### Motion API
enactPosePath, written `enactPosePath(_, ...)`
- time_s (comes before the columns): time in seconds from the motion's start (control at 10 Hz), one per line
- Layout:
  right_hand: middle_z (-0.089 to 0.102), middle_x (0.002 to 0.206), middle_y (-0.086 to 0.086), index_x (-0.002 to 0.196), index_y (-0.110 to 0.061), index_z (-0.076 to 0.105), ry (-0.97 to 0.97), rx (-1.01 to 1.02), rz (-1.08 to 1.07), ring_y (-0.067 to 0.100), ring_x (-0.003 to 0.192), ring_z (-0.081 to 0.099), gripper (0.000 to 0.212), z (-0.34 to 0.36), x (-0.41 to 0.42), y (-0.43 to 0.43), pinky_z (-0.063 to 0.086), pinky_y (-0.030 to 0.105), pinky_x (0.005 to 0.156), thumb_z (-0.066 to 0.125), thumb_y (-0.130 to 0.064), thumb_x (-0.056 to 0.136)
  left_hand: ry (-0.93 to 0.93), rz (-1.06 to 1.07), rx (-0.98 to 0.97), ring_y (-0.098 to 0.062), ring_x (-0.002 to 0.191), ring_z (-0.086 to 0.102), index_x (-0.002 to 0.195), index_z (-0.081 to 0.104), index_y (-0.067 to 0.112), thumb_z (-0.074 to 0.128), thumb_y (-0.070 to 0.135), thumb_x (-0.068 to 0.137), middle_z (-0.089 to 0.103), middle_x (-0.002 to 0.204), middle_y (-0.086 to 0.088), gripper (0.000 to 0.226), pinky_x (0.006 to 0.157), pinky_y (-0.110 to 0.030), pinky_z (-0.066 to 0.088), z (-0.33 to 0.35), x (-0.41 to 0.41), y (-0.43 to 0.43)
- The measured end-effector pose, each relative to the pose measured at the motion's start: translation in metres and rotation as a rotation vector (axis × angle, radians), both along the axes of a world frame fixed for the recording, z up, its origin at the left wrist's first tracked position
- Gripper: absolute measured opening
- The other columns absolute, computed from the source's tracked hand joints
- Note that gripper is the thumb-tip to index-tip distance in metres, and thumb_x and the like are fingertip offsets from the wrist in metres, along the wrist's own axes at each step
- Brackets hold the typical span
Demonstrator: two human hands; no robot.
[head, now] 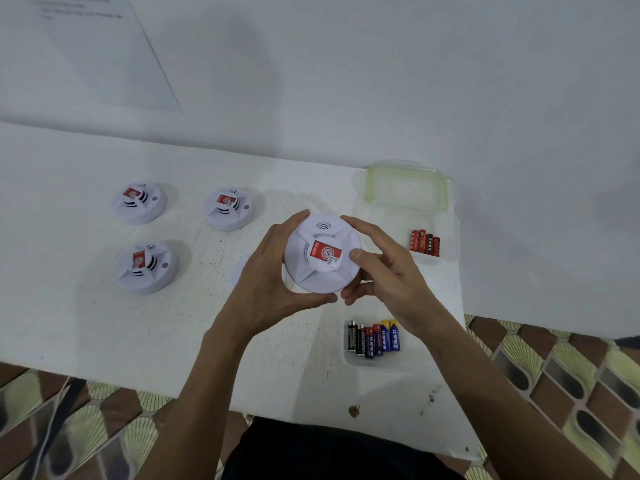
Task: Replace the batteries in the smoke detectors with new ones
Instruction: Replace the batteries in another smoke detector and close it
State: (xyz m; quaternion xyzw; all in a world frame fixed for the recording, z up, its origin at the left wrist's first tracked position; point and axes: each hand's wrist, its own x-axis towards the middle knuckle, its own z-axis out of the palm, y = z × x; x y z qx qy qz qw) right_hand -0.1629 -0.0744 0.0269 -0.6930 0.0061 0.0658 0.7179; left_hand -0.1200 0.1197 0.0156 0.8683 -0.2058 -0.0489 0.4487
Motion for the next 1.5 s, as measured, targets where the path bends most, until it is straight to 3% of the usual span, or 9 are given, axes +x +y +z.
enactPosePath(0.2, 0.065, 0.077, 0.021, 0.139, -0.027, 0.048, 0.01, 0.012, -0.012, 0.031, 0.064, 0.064, 0.044, -0.002, 0.001, 0.0, 0.055, 0.037, 0.061, 0.043, -0.005, 0.102, 0.006, 0.011, -0.002, 0.002, 0.122, 0.038, 0.142, 0.026, 0.039, 0.09, 0.039, 0.054, 0.04, 0.141, 0.011, 0.108, 0.092, -0.011, 0.034, 0.003, -0.001, -0.001)
enactPosePath(0.4, 0.066, 0.083, 0.026, 0.138, -0.029, 0.049, 0.004, 0.01, -0.011, 0.033, 0.065, 0.065, 0.043, -0.002, 0.0, 0.001, 0.056, 0.038, 0.061, 0.043, -0.006, 0.102, 0.004, -0.006, 0.004, 0.003, 0.122, 0.038, 0.143, 0.026, 0.038, 0.088, 0.042, 0.055, 0.04, 0.141, 0.011, 0.108, 0.094, -0.005, 0.029, 0.001, 0.0, 0.001)
enactPosePath(0.5, 0.067, 0.085, 0.026, 0.139, -0.027, 0.048, 0.004, 0.007, -0.008, 0.033, 0.066, 0.065, 0.043, -0.002, -0.001, 0.0, 0.057, 0.039, 0.062, 0.043, -0.006, 0.102, 0.037, -0.033, -0.057, 0.017, 0.123, 0.032, 0.146, 0.018, 0.028, 0.071, 0.067, 0.063, 0.032, 0.145, 0.01, 0.106, 0.107, -0.021, 0.027, -0.003, 0.001, -0.003)
enactPosePath(0.6, 0.068, 0.084, 0.021, 0.138, -0.03, 0.048, 0.01, 0.011, -0.003, 0.032, 0.066, 0.065, 0.043, -0.002, -0.001, 0.0, 0.057, 0.038, 0.062, 0.043, -0.007, 0.102, 0.056, -0.084, -0.058, 0.008, 0.13, 0.029, 0.135, 0.011, 0.036, 0.04, 0.09, 0.064, 0.023, 0.136, 0.023, 0.093, 0.11, -0.029, 0.021, -0.014, 0.003, -0.004)
enactPosePath(0.7, 0.068, 0.09, 0.022, 0.138, -0.033, 0.048, 0.024, 0.024, 0.016, 0.031, 0.068, 0.065, 0.044, -0.001, -0.001, 0.0, 0.057, 0.037, 0.063, 0.044, -0.009, 0.102, 0.12, 0.01, 0.01, 0.016, 0.118, 0.035, 0.134, 0.021, 0.06, 0.073, 0.071, 0.056, 0.035, 0.131, 0.038, 0.094, 0.105, -0.017, 0.028, 0.006, -0.003, -0.003)
enactPosePath(0.8, 0.068, 0.098, 0.022, 0.143, -0.034, 0.043, 0.043, 0.009, 0.052, 0.03, 0.071, 0.064, 0.052, 0.001, -0.002, -0.001, 0.058, 0.036, 0.067, 0.053, -0.01, 0.098, 0.059, 0.012, 0.028, 0.009, 0.118, 0.035, 0.142, 0.024, 0.041, 0.088, 0.04, 0.055, 0.035, 0.132, 0.023, 0.108, 0.093, -0.003, 0.029, 0.005, -0.001, 0.003)
enactPosePath(1.1, 0.071, 0.106, 0.009, 0.149, -0.04, 0.026, 0.023, -0.109, 0.198, 0.027, 0.083, 0.063, 0.085, 0.006, -0.004, -0.01, 0.056, 0.033, 0.083, 0.067, 0.002, 0.088, 0.065, 0.001, 0.01, 0.009, 0.118, 0.035, 0.142, 0.024, 0.041, 0.088, 0.04, 0.055, 0.035, 0.133, 0.023, 0.109, 0.092, -0.002, 0.029, 0.007, -0.003, 0.002)
enactPosePath(1.3, 0.071, 0.108, 0.01, 0.148, -0.043, 0.025, 0.024, -0.12, 0.219, 0.039, 0.088, 0.062, 0.088, 0.006, -0.005, -0.011, 0.056, 0.036, 0.086, 0.067, 0.004, 0.087, 0.067, -0.008, 0.002, 0.007, 0.119, 0.037, 0.141, 0.025, 0.042, 0.088, 0.04, 0.054, 0.037, 0.134, 0.021, 0.108, 0.093, -0.004, 0.03, 0.005, -0.003, 0.002)
enactPosePath(1.5, 0.071, 0.109, 0.009, 0.147, -0.044, 0.027, 0.041, -0.131, 0.223, 0.04, 0.088, 0.062, 0.086, 0.004, -0.004, -0.012, 0.057, 0.036, 0.084, 0.068, 0.002, 0.086, 0.069, -0.009, 0.003, 0.008, 0.119, 0.036, 0.141, 0.024, 0.043, 0.089, 0.041, 0.054, 0.036, 0.133, 0.023, 0.108, 0.093, -0.004, 0.03, 0.004, -0.003, 0.003)
